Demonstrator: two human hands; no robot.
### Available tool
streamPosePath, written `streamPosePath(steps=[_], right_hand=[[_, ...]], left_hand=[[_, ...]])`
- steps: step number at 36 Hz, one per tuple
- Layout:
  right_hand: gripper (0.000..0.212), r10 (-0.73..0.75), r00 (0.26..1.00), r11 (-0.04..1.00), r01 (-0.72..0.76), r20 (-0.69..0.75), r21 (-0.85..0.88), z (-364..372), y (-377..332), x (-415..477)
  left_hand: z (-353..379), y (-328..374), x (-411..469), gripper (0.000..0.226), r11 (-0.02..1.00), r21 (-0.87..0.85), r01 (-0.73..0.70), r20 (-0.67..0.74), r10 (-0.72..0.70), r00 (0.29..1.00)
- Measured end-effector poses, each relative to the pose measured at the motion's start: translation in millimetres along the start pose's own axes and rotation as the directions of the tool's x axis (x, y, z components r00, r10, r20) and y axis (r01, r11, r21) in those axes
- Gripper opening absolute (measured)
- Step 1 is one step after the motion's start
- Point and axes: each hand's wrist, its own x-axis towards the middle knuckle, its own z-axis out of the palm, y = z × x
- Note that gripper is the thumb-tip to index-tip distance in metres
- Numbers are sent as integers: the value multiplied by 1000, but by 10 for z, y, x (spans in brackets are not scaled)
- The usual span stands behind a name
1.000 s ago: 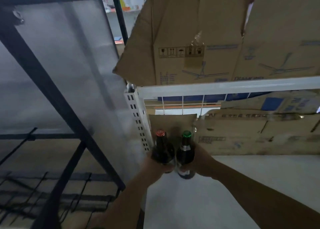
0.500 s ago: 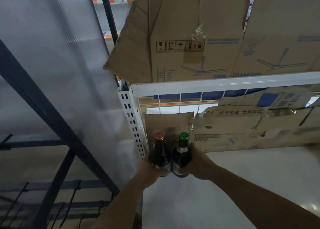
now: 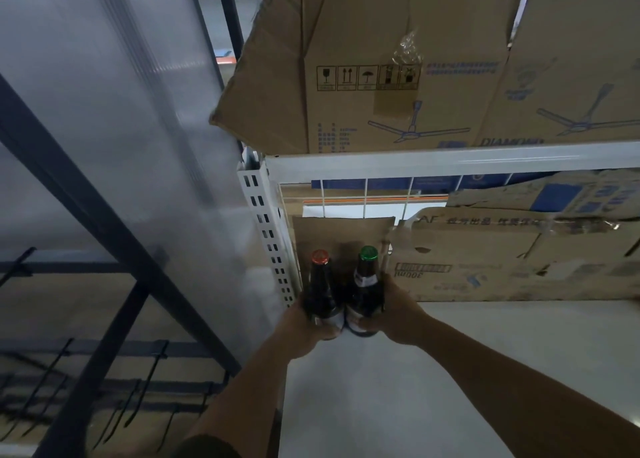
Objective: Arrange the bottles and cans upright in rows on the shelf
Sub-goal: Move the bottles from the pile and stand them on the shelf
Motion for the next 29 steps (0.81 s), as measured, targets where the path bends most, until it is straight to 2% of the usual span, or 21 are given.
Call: streamPosePath(steps=[5, 8, 19, 23, 29], right_hand=[[85, -27, 999, 1000, 27, 29, 2, -44, 7, -10], [77, -59, 997, 998, 58, 39, 30, -55, 28, -6], [79, -97, 992, 993, 91, 83, 72, -117, 6, -36], [74, -125, 984, 992, 121, 125, 41, -147, -4, -11], [77, -107, 988, 994, 107, 115, 10, -131, 9, 11]], left_hand=[[20, 20, -28, 57, 998, -70, -7, -25, 5, 1000], [0, 21, -15, 57, 998, -57, -11, -21, 10, 1000], [-16, -45, 21, 57, 998, -58, 0, 16, 1, 1000], [-71, -51, 50, 56, 999, -44, -4, 47, 6, 999], [-112, -76, 84, 53, 999, -40, -7, 88, 10, 996]])
